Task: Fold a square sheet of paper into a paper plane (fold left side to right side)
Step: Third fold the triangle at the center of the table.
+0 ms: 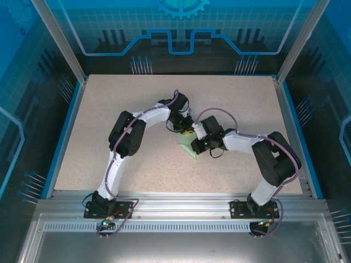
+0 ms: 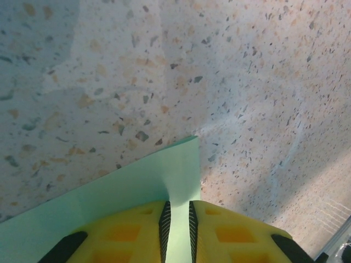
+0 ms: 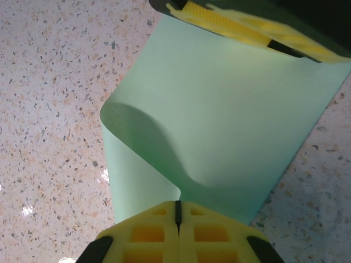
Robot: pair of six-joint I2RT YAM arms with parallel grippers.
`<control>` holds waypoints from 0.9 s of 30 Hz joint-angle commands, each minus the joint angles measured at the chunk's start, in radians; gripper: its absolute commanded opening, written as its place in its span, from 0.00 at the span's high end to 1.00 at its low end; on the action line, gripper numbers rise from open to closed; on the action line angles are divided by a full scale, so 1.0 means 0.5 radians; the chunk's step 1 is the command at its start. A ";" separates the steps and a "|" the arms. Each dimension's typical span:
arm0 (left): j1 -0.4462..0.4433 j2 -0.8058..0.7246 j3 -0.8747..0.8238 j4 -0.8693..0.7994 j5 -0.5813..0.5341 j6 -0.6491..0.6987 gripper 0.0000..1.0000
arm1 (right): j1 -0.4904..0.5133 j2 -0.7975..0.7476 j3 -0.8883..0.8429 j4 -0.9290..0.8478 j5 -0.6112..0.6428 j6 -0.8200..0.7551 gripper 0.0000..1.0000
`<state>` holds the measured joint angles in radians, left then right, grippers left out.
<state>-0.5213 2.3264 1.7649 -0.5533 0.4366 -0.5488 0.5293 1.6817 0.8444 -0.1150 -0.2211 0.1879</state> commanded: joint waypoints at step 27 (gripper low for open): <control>-0.030 0.102 -0.020 -0.213 -0.170 0.119 0.80 | -0.141 0.161 0.185 -0.178 -0.013 0.061 1.00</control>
<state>-0.5259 2.3264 1.7649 -0.5606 0.4145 -0.5159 0.4767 1.7473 0.9161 -0.1795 -0.2180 0.2070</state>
